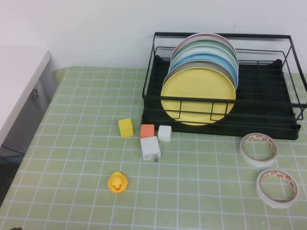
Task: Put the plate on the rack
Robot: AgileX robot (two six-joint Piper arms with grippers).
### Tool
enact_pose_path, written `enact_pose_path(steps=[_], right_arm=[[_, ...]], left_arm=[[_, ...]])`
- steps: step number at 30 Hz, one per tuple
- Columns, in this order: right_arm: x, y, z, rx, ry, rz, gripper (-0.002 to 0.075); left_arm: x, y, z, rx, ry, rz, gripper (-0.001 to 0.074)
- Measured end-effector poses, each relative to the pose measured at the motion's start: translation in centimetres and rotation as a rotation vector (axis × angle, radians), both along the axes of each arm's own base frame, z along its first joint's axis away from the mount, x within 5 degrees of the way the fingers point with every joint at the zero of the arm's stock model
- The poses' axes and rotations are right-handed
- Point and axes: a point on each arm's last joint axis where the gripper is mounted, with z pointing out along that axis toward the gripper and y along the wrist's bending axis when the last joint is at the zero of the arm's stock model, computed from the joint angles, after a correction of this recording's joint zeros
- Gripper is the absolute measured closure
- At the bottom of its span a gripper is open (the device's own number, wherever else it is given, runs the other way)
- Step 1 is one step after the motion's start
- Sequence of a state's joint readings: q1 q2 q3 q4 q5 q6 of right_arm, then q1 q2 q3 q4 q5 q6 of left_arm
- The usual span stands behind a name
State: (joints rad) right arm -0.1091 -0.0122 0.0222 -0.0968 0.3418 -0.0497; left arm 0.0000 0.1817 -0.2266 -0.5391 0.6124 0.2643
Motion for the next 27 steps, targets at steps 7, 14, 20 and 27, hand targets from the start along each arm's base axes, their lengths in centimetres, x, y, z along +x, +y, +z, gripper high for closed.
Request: enact_pose_path(steps=[7, 14, 20, 27], right_arm=[[0.0, 0.0, 0.1, 0.0, -0.001, 0.0, 0.0715], [0.0, 0.0, 0.0, 0.0, 0.002, 0.0, 0.0715], [0.0, 0.0, 0.0, 0.0, 0.002, 0.0, 0.0715], [0.0, 0.0, 0.0, 0.0, 0.004, 0.0, 0.0715]], left_arm=[[0.0, 0.0, 0.0, 0.002, 0.0, 0.0, 0.0736], [0.0, 0.0, 0.0, 0.002, 0.0, 0.0, 0.0736], [0.0, 0.0, 0.0, 0.002, 0.001, 0.0, 0.0736], [0.1, 1.1, -1.7, 0.004, 0.009, 0.129, 0.0736]])
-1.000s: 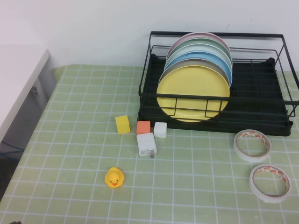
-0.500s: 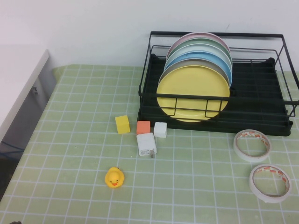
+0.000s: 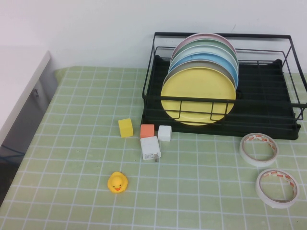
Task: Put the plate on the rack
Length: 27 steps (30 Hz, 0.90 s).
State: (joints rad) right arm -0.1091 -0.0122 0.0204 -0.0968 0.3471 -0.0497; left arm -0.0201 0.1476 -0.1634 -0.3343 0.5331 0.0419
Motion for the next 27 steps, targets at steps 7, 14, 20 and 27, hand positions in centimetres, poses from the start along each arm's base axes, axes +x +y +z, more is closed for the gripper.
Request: enact_pose_path(steps=[7, 14, 20, 27], right_arm=[[0.0, 0.0, 0.0, 0.0, 0.001, 0.0, 0.0715], [0.0, 0.0, 0.0, 0.0, 0.001, 0.0, 0.0715], [0.0, 0.0, 0.0, 0.0, 0.001, 0.0, 0.0715], [0.0, 0.0, 0.0, 0.0, 0.001, 0.0, 0.0715]], left_arm=[[-0.1, 1.0, -2.5, -0.04, -0.154, 0.124, 0.0736], [-0.1, 1.1, -3.3, 0.018, -0.205, 0.097, 0.0736], [-0.1, 0.7, -3.4, 0.138, -0.224, -0.02, 0.0736], [-0.2, 0.6, -3.5, 0.16, -0.207, -0.051, 0.0736]])
